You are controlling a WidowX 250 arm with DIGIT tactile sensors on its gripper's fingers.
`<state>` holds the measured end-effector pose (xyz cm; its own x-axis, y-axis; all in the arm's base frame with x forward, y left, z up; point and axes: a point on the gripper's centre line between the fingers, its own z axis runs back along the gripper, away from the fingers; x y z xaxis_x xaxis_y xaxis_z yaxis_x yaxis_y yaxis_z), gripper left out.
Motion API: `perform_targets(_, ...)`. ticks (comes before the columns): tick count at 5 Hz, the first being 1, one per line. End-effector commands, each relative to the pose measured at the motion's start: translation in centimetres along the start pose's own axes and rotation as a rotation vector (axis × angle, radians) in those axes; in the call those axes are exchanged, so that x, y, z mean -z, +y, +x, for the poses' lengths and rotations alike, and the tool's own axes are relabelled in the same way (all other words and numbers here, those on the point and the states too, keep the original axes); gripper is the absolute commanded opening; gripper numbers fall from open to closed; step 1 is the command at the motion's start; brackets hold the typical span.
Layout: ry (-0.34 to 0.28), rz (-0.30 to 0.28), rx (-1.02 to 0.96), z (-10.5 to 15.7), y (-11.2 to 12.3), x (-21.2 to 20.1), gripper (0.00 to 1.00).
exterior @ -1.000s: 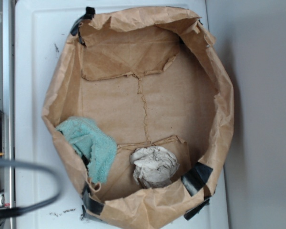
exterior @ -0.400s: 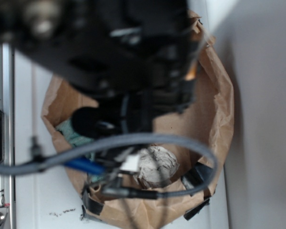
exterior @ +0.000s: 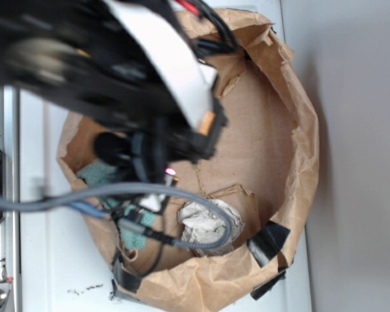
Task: Grab the white paper.
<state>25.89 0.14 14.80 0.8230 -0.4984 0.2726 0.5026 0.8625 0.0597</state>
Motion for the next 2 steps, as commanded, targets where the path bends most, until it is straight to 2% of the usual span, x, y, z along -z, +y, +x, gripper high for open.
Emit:
perform_targets(1,0.054,0.008,0.091,0.5,-1.5,4.6,1.0)
perform_targets(2,0.036,-0.08,0.112,2.1,-3.3,4.8,1.0)
